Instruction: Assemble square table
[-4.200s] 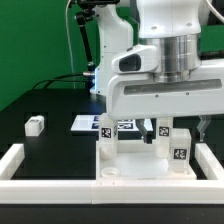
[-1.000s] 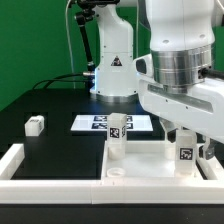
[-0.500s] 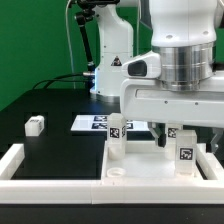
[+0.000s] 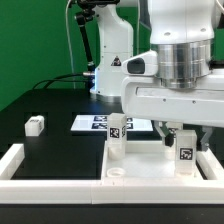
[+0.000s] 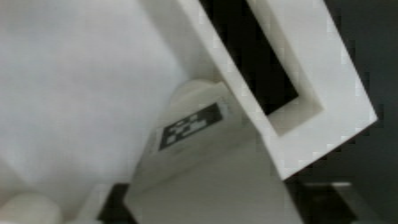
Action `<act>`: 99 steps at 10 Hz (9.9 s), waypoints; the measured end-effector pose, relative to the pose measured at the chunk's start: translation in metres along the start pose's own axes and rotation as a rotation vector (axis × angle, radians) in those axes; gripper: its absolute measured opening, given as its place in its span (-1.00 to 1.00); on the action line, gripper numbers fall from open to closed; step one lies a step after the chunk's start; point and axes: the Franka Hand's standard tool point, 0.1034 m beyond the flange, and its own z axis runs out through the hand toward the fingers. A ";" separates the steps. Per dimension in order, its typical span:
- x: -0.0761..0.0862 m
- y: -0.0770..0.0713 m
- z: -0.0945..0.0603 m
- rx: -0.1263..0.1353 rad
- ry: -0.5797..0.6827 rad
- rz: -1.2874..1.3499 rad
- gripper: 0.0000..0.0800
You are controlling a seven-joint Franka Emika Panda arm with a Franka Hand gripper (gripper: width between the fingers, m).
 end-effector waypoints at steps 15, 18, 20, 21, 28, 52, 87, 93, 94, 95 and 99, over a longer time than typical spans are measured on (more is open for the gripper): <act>-0.012 -0.009 0.002 0.049 -0.053 0.800 0.26; -0.012 -0.008 0.002 0.052 -0.045 0.602 0.60; -0.012 -0.008 0.003 0.045 -0.032 0.403 0.62; -0.015 -0.010 0.004 0.017 -0.008 0.221 0.62; -0.020 -0.013 0.010 -0.008 -0.004 0.037 -0.27; -0.009 -0.017 0.007 0.008 0.011 -0.179 0.62; -0.013 -0.017 0.011 -0.022 0.044 0.216 -0.28; -0.015 -0.013 0.011 0.017 0.004 1.111 -0.27; -0.015 -0.013 0.010 0.019 0.003 1.187 -0.27; -0.015 -0.013 0.010 0.023 0.003 1.229 -0.27; -0.015 -0.011 0.010 0.024 0.017 1.335 -0.26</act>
Offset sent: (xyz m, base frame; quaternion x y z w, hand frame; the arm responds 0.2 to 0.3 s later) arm -0.0011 -0.0100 -0.0178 -0.0253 0.0089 0.1543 0.9877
